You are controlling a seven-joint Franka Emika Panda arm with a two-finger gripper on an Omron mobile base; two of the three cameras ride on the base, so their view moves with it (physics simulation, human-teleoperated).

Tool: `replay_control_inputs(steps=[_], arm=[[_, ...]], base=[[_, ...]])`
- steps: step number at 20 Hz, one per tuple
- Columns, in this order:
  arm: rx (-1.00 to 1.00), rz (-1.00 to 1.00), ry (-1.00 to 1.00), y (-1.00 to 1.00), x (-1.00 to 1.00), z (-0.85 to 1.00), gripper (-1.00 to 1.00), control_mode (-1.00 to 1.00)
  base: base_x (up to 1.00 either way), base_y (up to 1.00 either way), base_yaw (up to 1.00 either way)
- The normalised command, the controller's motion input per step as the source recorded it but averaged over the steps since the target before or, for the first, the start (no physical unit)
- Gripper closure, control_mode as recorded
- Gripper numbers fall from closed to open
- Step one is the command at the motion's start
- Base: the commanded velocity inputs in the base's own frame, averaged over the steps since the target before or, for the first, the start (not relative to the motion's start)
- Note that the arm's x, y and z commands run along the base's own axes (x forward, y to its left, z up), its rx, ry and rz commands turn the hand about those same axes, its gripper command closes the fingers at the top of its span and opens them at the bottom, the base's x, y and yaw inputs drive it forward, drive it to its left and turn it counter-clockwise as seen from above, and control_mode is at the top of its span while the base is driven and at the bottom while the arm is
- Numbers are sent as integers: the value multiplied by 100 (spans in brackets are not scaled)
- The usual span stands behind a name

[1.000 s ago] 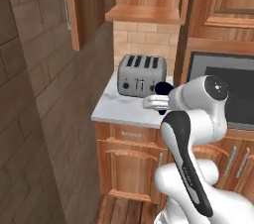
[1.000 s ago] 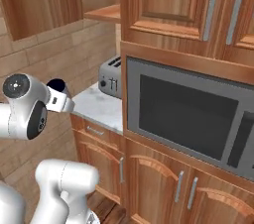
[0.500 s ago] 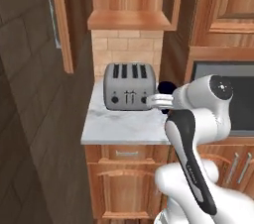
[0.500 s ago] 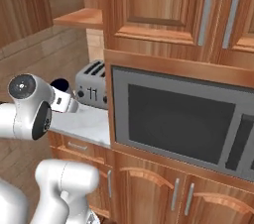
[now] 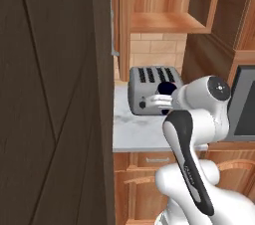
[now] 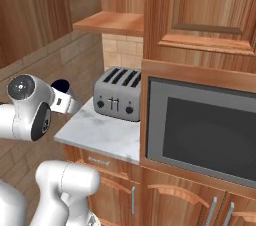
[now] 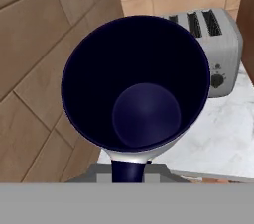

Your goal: Move the mug from next to the sink to the open cabinet. Then, move the bowl with the tomato to the fridge to clear the area for faucet cleaning.

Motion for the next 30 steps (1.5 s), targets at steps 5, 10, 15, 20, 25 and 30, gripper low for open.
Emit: replay_control_inputs(steps=[5,10,15,20,25,30], arm=[[0,0,0,0,0,0,100,100],[0,0,0,0,0,0,100,100],[0,0,0,0,0,0,100,100],[0,0,0,0,0,0,100,100],[0,0,0,0,0,0,100,100],[-2,0,-8,1,-34,94,100,-100]], base=[[29,0,-20],[36,3,-34],[64,10,-15],[70,4,-12],[15,1,-5],[0,0,0]])
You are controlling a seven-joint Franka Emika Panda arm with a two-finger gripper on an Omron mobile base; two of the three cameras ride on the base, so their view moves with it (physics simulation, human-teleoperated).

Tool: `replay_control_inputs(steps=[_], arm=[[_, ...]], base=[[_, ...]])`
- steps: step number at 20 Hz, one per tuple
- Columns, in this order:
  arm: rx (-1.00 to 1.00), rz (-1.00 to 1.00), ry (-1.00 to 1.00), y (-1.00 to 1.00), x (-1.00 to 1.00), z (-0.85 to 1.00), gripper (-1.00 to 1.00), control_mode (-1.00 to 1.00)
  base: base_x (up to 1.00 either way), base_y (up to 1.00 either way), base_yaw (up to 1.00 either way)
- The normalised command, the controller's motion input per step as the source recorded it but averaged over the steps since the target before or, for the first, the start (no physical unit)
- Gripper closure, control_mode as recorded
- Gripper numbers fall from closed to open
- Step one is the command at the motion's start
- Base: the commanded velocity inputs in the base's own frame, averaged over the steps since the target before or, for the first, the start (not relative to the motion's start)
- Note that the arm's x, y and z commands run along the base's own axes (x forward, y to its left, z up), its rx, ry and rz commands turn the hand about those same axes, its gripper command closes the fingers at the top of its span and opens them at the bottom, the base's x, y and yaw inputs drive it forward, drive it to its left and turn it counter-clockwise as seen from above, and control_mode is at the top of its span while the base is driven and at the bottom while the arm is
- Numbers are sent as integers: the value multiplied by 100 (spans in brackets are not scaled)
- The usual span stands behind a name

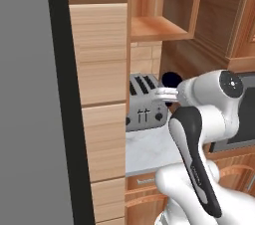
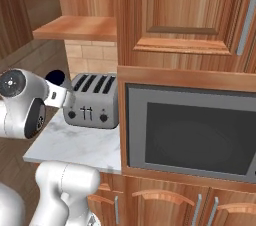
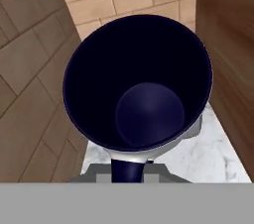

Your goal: Move the mug from next to the sink to the open cabinet. Then, move the bowl with the tomato to the fridge to clear the area for faucet cleaning.

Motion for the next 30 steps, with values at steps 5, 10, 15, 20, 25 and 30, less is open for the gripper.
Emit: replay_control_inputs(steps=[5,10,15,20,25,30], arm=[[-6,1,-12,0,-57,100,100,-100],[-2,0,-5,0,-51,100,100,-100],[3,0,-2,-9,-34,100,100,-100],[8,0,18,-5,14,60,100,-100],[0,2,25,0,15,6,100,-100],[-5,0,5,1,30,-25,100,-100]], base=[[0,0,0],[0,0,0],[0,0,0],[0,0,0],[0,0,0],[0,0,0]])
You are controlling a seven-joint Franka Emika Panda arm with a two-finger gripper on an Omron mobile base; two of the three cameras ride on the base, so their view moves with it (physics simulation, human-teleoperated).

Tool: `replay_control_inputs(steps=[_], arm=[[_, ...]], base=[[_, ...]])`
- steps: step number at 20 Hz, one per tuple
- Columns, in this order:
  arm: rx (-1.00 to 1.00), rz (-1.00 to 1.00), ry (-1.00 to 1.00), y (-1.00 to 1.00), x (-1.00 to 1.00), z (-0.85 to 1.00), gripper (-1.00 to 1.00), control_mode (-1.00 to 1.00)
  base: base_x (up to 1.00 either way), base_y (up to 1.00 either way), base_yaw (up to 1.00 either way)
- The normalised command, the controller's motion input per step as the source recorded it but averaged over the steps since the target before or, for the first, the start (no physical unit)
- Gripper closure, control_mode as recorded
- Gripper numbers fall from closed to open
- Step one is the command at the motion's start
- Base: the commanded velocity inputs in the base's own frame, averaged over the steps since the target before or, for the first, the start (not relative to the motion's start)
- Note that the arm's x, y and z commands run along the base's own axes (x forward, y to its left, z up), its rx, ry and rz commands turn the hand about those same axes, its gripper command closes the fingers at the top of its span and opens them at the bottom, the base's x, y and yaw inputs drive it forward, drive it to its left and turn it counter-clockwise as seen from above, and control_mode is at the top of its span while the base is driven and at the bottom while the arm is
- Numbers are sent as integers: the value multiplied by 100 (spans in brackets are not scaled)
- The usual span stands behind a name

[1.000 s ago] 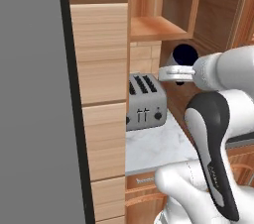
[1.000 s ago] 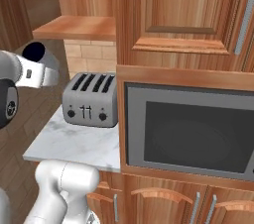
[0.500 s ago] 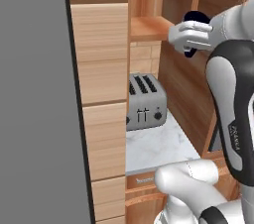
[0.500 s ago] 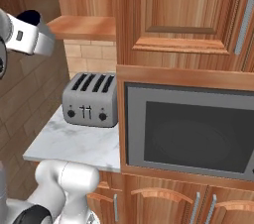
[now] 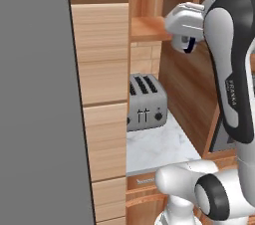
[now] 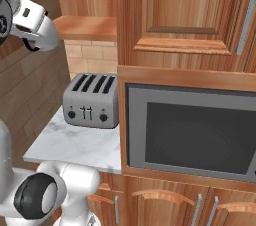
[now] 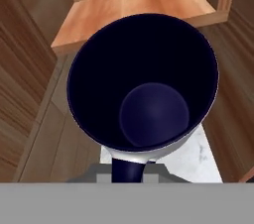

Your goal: Move the mug from next to the sink to the open cabinet. Then, move the bowl with the tomato to the fridge to clear the area for faucet cleaning.

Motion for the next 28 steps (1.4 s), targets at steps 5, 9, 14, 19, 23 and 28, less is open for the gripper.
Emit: replay_control_inputs(steps=[5,9,14,19,23,28], arm=[[-2,0,-1,0,53,-22,100,-100],[0,0,-8,0,54,-19,100,-100],[0,0,-20,0,17,-11,100,-100],[-1,1,-20,0,1,-2,100,-100],[0,0,-6,0,29,0,100,-100],[0,0,4,-3,80,0,100,-100]], base=[[0,0,0],[0,0,0],[0,0,0],[0,0,0],[0,0,0],[0,0,0]])
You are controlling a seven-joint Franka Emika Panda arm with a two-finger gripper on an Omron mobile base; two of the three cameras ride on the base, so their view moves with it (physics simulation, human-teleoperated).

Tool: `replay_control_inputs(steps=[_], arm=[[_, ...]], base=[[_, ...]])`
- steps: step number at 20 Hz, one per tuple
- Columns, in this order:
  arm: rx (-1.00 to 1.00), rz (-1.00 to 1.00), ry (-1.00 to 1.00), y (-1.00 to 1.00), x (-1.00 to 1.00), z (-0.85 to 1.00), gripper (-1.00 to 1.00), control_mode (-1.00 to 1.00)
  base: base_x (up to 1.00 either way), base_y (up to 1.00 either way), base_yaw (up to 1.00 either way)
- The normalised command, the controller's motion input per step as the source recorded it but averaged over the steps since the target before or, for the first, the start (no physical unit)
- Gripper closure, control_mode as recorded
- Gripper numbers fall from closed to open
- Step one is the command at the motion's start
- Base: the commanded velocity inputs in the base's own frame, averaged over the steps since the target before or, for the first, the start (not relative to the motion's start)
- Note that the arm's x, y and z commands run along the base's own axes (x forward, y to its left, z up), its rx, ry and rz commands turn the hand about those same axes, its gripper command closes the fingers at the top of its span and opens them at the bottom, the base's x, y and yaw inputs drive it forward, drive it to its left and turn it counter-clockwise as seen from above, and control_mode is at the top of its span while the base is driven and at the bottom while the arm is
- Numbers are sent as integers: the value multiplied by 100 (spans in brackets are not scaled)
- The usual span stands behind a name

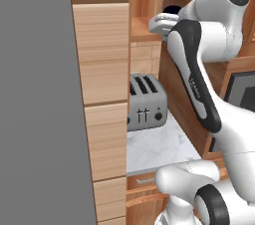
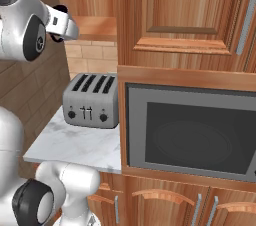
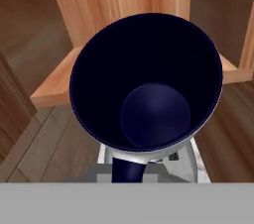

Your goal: Move the mug from next to the sink to the open cabinet. Then, move the bowl with the tomato to the fridge to clear the area for faucet cleaning.

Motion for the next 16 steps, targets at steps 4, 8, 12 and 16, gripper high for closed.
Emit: replay_control_inputs(steps=[4,8,12,16], arm=[[0,0,7,-1,91,0,100,-100],[0,0,7,0,86,0,100,-100],[0,0,6,0,88,0,100,-100],[0,0,3,0,87,0,100,-100]], base=[[0,0,0],[0,0,0],[0,0,0],[0,0,0]])
